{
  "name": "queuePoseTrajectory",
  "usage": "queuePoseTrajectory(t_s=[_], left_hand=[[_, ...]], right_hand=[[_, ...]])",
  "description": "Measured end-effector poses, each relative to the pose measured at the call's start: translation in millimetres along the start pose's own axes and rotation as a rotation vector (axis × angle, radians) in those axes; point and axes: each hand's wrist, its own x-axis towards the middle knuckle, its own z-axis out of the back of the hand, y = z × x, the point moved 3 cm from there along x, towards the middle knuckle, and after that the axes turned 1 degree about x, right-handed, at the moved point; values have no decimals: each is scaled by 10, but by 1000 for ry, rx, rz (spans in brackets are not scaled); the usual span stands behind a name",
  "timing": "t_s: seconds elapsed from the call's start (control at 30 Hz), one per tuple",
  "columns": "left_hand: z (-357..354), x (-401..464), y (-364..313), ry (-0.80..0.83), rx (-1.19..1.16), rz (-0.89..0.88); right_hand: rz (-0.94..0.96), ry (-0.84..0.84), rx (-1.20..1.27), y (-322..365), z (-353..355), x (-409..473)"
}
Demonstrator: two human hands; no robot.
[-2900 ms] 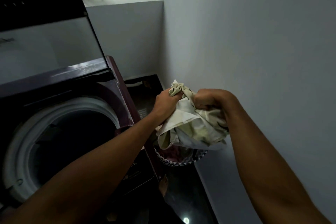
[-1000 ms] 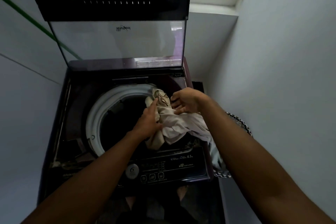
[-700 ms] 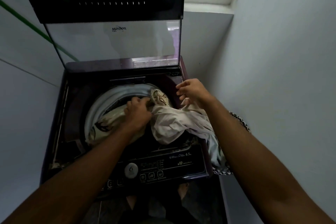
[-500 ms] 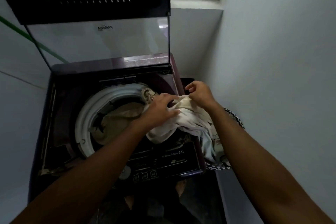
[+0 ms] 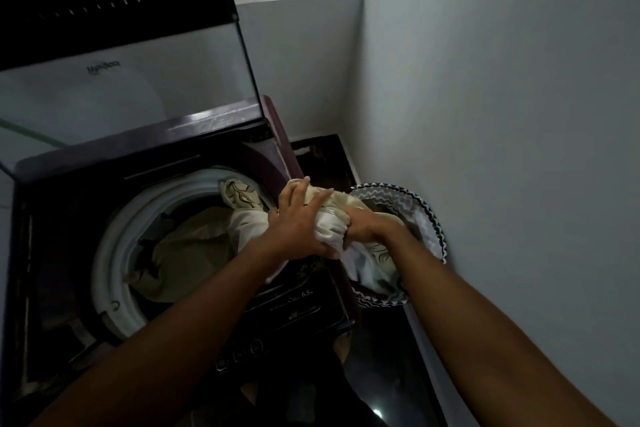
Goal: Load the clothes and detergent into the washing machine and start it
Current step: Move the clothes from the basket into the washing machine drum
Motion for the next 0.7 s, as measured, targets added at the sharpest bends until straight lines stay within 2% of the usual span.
queuePoseTrajectory(t_s=[0.07, 0.17, 0.33, 0.47, 0.6, 0.7], left_hand=[[-4, 1, -4, -6, -41, -2], [0, -6, 1, -36, -74, -10], [-10, -19, 28, -96, -72, -26], [10, -19, 44, -125, -96, -17], [36, -31, 59, -151, -126, -29], [31, -4, 97, -158, -139, -55]], right_hand=[[16, -113, -149, 107, 101, -84], [-27, -154, -303, 168, 232, -134], [-135, -167, -261, 327, 457, -316], [-187, -88, -252, 512, 545, -420], [-236, -79, -155, 635, 653, -500], [-269, -39, -186, 802, 704, -598]])
